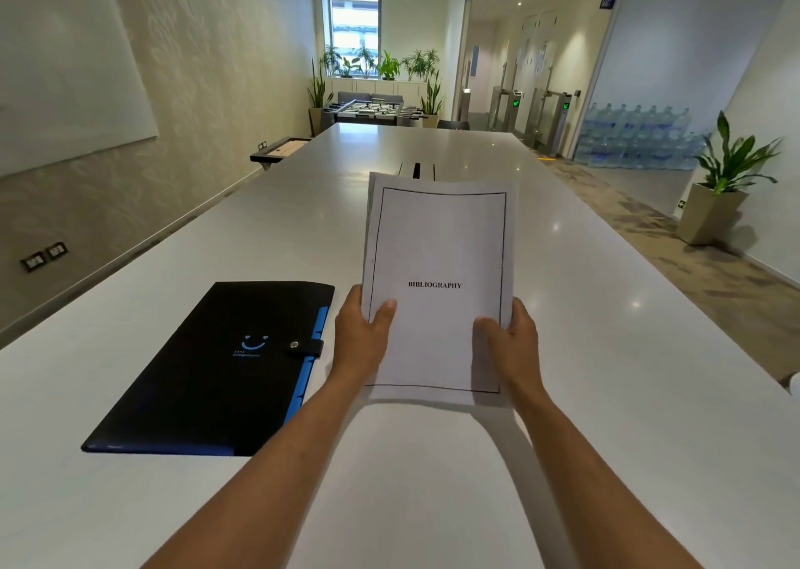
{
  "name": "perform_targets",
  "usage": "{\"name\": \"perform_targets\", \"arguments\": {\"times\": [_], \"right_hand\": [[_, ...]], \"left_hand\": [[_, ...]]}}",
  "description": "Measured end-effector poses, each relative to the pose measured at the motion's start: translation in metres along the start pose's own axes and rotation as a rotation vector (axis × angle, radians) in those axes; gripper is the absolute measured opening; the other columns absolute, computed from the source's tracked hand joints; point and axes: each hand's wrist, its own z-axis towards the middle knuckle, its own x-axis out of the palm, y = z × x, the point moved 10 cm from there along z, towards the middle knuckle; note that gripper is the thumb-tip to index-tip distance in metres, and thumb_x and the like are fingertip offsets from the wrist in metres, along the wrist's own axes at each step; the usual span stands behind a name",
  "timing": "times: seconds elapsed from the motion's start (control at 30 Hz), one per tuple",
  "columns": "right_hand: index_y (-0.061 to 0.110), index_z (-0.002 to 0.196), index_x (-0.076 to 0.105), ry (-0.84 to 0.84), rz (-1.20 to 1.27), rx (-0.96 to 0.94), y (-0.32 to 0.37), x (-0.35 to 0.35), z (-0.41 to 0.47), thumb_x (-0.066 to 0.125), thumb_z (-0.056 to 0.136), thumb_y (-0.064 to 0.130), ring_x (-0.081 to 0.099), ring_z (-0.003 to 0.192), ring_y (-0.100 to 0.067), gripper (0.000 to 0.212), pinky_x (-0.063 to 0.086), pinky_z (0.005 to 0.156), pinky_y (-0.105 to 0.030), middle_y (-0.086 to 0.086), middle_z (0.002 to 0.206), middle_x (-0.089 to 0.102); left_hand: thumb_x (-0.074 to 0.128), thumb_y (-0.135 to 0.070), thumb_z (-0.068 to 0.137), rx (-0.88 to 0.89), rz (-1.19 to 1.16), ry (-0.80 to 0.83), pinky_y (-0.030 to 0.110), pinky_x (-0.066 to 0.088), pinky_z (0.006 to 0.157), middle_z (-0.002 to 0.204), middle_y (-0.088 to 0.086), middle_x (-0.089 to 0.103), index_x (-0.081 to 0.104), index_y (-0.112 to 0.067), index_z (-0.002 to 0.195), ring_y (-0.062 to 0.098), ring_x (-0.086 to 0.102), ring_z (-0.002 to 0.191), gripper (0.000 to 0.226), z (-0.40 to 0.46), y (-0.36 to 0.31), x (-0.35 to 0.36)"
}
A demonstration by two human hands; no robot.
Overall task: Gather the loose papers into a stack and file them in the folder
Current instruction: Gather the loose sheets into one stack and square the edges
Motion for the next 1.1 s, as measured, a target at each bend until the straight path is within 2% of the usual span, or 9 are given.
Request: {"name": "perform_targets", "arguments": {"times": [0.07,0.13,0.37,0.53,0.6,0.67,0.8,0.97,1.1], "right_hand": [[0.025,0.089,0.057,0.028,-0.021,0.092,-0.010,0.001,0.004,0.056,0.074,0.013,0.063,0.065,-0.010,0.019,0.046,0.047,-0.015,0.003,0.084,0.067],[0.024,0.092,0.056,0.057,-0.041,0.182,-0.024,0.003,0.005,0.054,0.073,0.012,0.062,0.065,-0.015,0.022,0.046,0.049,-0.021,0.000,0.084,0.068],[0.014,0.112,0.052,0.143,-0.199,0.357,-0.067,0.014,0.000,0.051,0.082,0.006,0.065,0.093,-0.030,0.031,0.055,0.081,-0.042,-0.012,0.108,0.065],[0.013,0.126,0.047,0.168,-0.319,0.348,-0.070,0.018,-0.009,0.050,0.081,0.003,0.061,0.095,-0.026,0.046,0.051,0.076,-0.033,-0.007,0.112,0.062],[0.013,0.131,0.044,0.172,-0.374,0.302,-0.066,0.020,-0.013,0.050,0.081,0.001,0.057,0.091,-0.022,0.052,0.045,0.067,-0.025,-0.002,0.107,0.057],[0.011,0.127,0.045,0.174,-0.445,0.262,-0.063,0.023,-0.014,0.050,0.079,0.000,0.055,0.087,-0.024,0.050,0.043,0.068,-0.027,-0.003,0.103,0.056],[0.010,0.097,0.042,0.181,-0.712,0.225,-0.062,0.024,-0.016,0.049,0.075,0.008,0.049,0.075,-0.030,0.024,0.035,0.062,-0.033,-0.007,0.092,0.054],[0.005,0.133,0.038,0.140,-0.909,0.111,-0.060,0.029,-0.022,0.048,0.082,0.010,0.051,0.077,-0.029,0.052,0.034,0.065,-0.032,-0.016,0.115,0.053],[0.002,0.144,0.032,0.090,-1.016,0.030,-0.057,0.031,-0.030,0.048,0.082,0.012,0.059,0.089,-0.032,0.065,0.035,0.062,-0.031,-0.016,0.120,0.051]], "left_hand": [[0.063,-0.024,0.091,-0.129,-0.008,0.011,0.043,0.047,0.100,0.128,0.006,0.058,0.047,-0.014,0.132,0.021,0.056,0.117,0.045,0.006,0.017,0.000],[0.063,-0.023,0.091,-0.220,0.034,0.018,0.038,0.042,0.102,0.136,0.005,0.051,0.041,-0.015,0.137,0.020,0.050,0.121,0.052,0.009,0.030,-0.001],[0.056,-0.019,0.094,-0.358,0.308,0.087,0.030,0.037,0.082,0.142,0.013,0.044,0.031,-0.012,0.144,0.030,0.046,0.125,0.056,0.003,0.065,-0.002],[0.052,-0.015,0.096,-0.394,0.444,0.128,0.029,0.040,0.077,0.143,0.017,0.043,0.029,-0.011,0.145,0.031,0.050,0.120,0.054,-0.003,0.080,-0.001],[0.051,-0.013,0.096,-0.387,0.496,0.141,0.029,0.041,0.075,0.140,0.018,0.045,0.029,-0.010,0.144,0.031,0.053,0.116,0.053,-0.006,0.082,0.001],[0.051,-0.012,0.095,-0.364,0.543,0.130,0.029,0.043,0.074,0.135,0.018,0.049,0.030,-0.010,0.142,0.027,0.056,0.104,0.051,-0.008,0.081,0.002],[0.052,-0.010,0.094,-0.242,0.681,0.109,0.029,0.041,0.075,0.136,0.014,0.044,0.026,-0.012,0.144,0.026,0.054,0.107,0.056,-0.013,0.071,0.006],[0.054,-0.010,0.090,-0.068,0.873,0.122,0.027,0.039,0.058,0.126,0.010,0.041,0.029,-0.021,0.142,0.016,0.052,0.080,0.058,-0.020,0.065,0.012],[0.051,-0.015,0.091,-0.047,0.979,0.088,0.026,0.034,0.067,0.130,0.012,0.045,0.044,-0.014,0.134,0.018,0.048,0.093,0.043,-0.024,0.070,0.011]]}}
